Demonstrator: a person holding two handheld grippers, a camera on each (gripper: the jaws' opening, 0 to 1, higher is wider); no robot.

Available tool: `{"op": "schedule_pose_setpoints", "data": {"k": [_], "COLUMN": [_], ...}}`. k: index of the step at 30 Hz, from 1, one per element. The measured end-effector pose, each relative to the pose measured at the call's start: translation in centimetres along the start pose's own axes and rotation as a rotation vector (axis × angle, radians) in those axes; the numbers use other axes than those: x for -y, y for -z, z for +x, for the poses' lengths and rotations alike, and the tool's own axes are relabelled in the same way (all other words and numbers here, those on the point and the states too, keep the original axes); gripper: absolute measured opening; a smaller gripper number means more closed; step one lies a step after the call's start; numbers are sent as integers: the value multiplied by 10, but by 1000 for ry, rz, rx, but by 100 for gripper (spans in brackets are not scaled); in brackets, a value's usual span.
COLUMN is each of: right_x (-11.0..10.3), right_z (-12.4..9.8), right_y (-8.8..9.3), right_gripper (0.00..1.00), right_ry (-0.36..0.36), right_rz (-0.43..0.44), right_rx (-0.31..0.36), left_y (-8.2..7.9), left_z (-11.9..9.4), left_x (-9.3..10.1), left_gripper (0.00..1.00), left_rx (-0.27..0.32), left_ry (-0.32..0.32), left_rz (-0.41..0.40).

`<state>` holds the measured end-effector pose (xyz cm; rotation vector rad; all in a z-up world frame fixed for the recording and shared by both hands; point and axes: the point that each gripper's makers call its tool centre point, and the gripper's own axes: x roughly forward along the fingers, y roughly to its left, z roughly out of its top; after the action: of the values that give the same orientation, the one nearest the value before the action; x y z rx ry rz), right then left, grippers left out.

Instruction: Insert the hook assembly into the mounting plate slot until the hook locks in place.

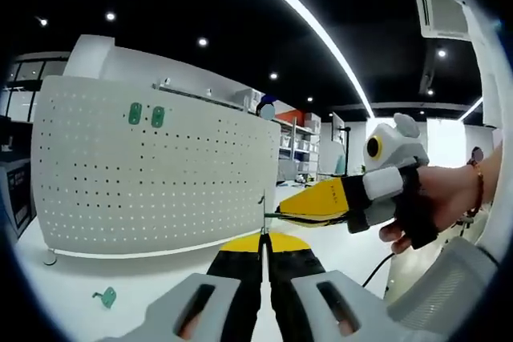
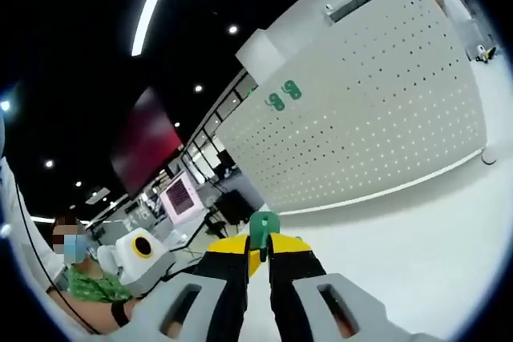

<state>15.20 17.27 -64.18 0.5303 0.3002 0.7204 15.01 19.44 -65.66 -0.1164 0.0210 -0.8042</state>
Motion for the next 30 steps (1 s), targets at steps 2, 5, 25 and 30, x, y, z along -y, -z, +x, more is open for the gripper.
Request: {"op": "schedule_pose_setpoints", "data": {"k": [2,5,25,30], "right_x": [0,-1,6,3], "right_z": [1,1,1,2], "right_y": [1,1,-5,-7], "right_gripper": [6,6,1,1], "right_ry": [4,7,59,60], "right_rz": [-8,-2,16,-29], "right_rx": [-5,2,15,17], "left_y": [-1,-4,-1,-4], "left_z": [0,1,3,3], "left_x": [0,1,0,-1], "left_gripper": [1,1,2,2], "left_rx": [3,18,21,33], "left_ry": [-3,-5,-39,-40], "left_rz": [1,-1,-2,-1]}}
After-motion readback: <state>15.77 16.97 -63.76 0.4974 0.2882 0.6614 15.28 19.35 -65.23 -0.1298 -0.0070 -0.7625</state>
